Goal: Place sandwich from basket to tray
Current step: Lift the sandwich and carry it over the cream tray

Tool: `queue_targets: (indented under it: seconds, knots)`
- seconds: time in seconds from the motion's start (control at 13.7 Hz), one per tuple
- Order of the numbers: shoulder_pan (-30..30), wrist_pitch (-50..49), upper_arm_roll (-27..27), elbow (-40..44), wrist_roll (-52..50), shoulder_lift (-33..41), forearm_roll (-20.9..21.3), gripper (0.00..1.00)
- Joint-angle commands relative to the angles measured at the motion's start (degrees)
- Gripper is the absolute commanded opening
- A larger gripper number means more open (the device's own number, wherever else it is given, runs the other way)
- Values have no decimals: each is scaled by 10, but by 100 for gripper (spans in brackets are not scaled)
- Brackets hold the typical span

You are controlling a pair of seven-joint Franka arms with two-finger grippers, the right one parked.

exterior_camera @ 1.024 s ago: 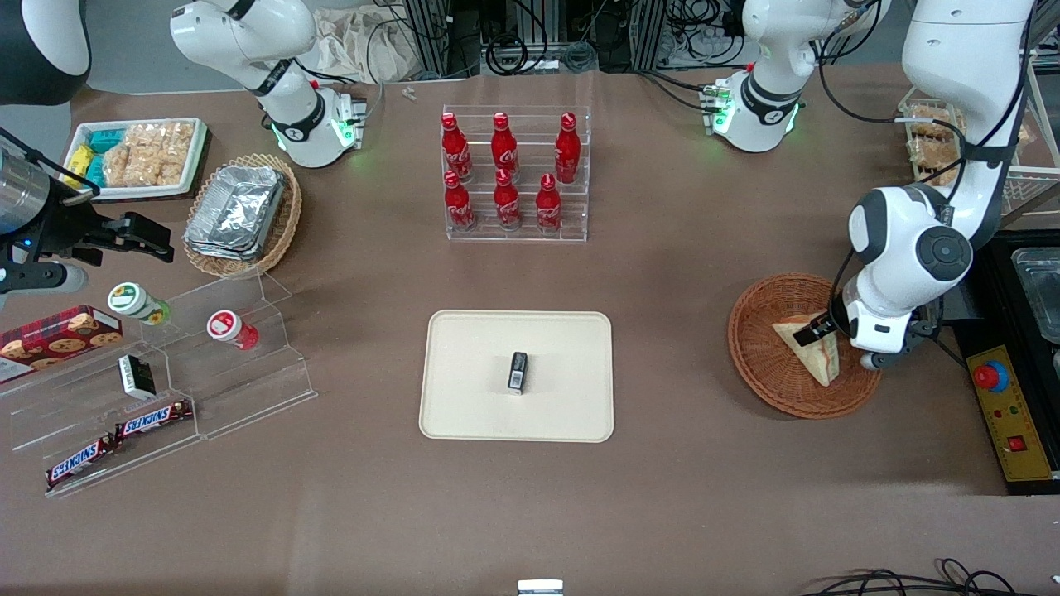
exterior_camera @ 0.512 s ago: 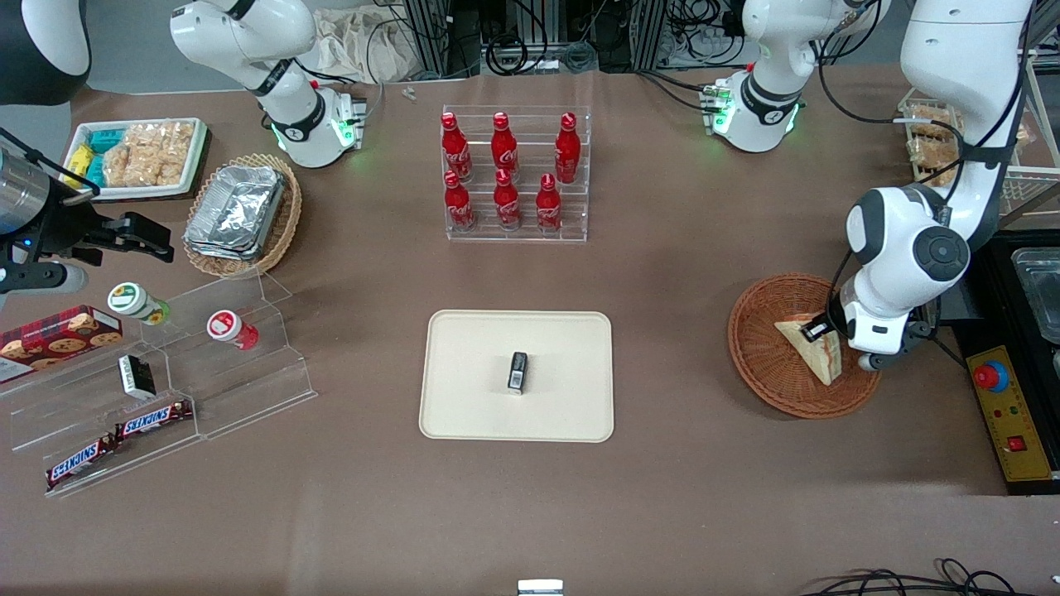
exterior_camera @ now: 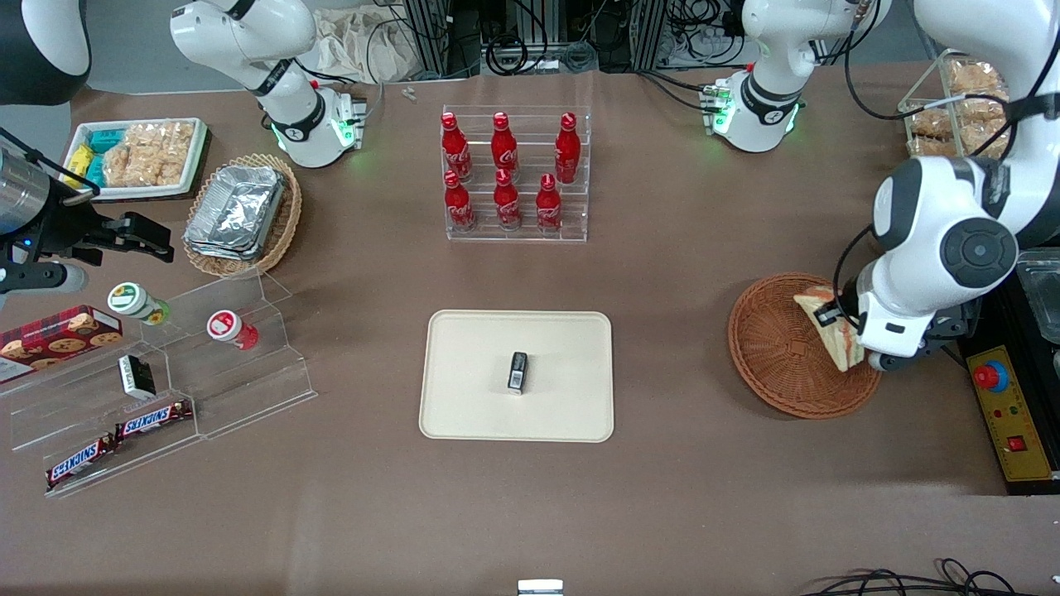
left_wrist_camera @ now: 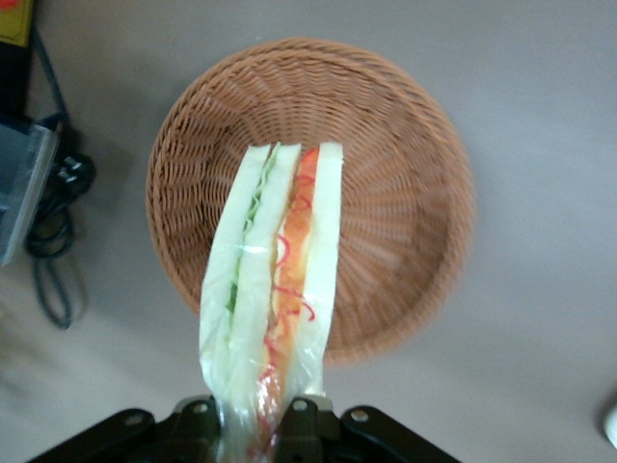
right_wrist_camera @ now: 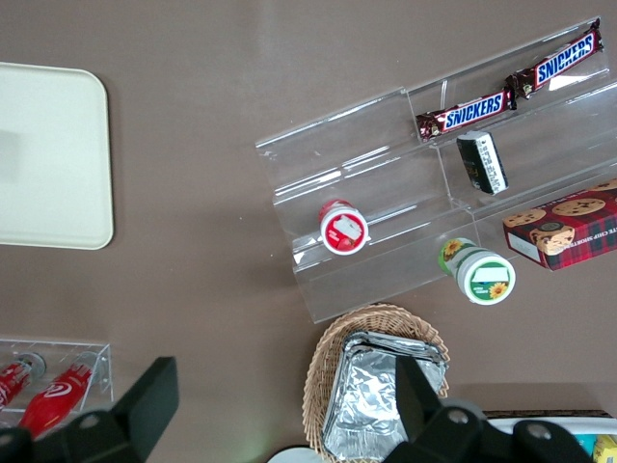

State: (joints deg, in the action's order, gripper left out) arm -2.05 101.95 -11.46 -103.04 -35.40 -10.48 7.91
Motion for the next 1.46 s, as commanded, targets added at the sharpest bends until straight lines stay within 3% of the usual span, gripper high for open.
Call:
queue_targets:
  seconds: [0.0,0.37,0.59,0.8,1.02,1.32,1.39]
  knots:
    - [40,-106,-41,140,-23,-32,0,0]
    - [173,-64,-67,222,-122,-137,-2,0]
    - [228,73,-67,251,-122,-228,0,0]
    - [252,162,-66,293,-118,-314,17,0]
    - [264,170,-66,302,-118,-374,91,0]
    - [263,196,-64,304,-112,-401,95,0]
    - [263,207,-63,304,-113,-410,96,13]
